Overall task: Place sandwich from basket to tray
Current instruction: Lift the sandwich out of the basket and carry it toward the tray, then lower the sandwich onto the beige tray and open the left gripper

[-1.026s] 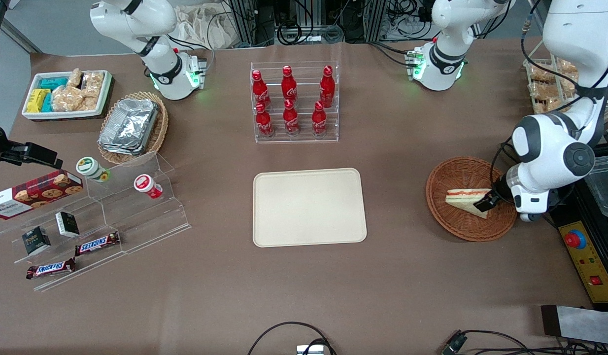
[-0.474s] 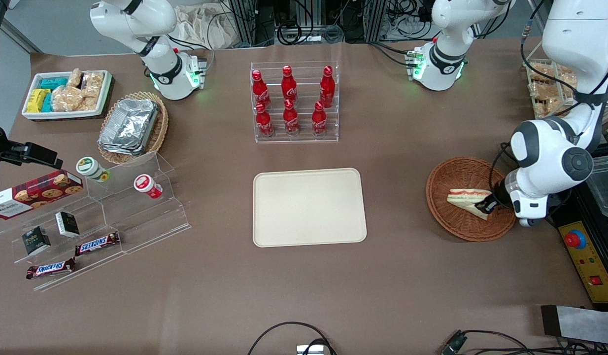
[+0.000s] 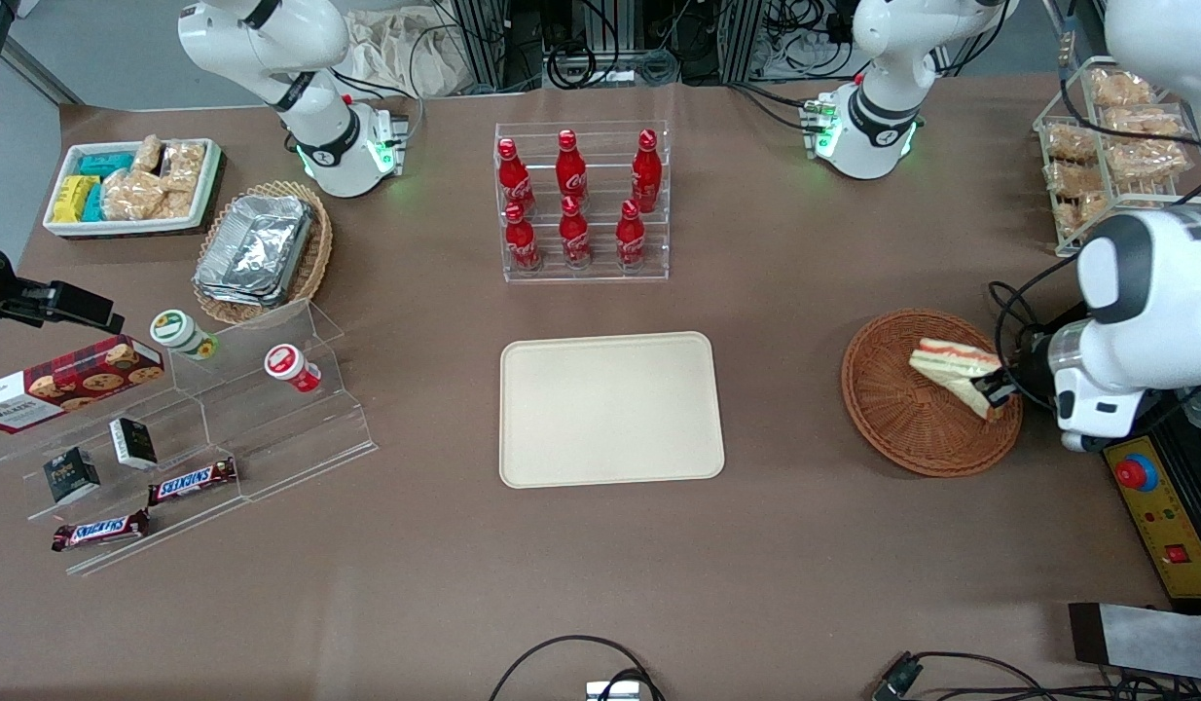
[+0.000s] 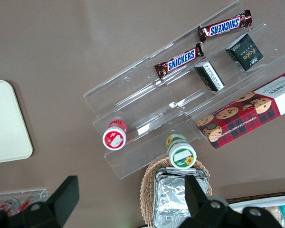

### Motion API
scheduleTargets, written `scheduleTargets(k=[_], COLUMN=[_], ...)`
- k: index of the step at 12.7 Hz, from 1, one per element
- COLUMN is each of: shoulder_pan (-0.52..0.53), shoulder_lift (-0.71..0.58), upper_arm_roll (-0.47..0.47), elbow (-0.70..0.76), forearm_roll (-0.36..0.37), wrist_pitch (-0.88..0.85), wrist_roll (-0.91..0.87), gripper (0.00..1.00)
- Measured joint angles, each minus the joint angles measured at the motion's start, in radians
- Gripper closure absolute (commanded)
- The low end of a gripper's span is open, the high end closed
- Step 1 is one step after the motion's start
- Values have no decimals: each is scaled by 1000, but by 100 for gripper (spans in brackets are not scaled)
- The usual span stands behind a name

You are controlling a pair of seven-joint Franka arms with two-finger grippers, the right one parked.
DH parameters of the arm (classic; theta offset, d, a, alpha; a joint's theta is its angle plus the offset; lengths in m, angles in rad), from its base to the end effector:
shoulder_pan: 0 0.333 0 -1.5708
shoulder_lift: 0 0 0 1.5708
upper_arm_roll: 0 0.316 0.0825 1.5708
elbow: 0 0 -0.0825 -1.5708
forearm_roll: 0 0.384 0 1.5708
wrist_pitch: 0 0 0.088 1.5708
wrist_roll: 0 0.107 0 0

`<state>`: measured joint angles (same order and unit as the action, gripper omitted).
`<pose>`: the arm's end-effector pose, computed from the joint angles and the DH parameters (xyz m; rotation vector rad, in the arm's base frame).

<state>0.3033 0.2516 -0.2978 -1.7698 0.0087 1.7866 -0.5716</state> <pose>0.6000 0.0148 0.4071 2.9918 0.8845 -0.3652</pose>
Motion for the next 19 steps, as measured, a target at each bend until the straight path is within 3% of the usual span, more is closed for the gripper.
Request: scheduleTargets(k=[2, 5, 9, 12, 14, 15, 16, 17, 19], shoulder_pan=[-5, -80, -313, -423, -476, -502, -521, -530, -531], shoulder_lift=[-9, 26, 222, 392, 461, 489, 510, 526, 535], upper_arm_roll=[-86, -195, -203, -203, -203, -201, -198, -196, -193], elbow=[162, 247, 242, 247, 252, 254, 254, 256, 263], forearm_roll=[-1, 3, 63, 147, 164, 172, 188, 203, 209], wrist_pitch=[-170, -194, 65, 206, 220, 221, 221, 222, 228], wrist_roll=[13, 14, -62, -154, -170, -174, -180, -192, -207], gripper=[100, 100, 100, 100, 91, 81, 22, 0, 0])
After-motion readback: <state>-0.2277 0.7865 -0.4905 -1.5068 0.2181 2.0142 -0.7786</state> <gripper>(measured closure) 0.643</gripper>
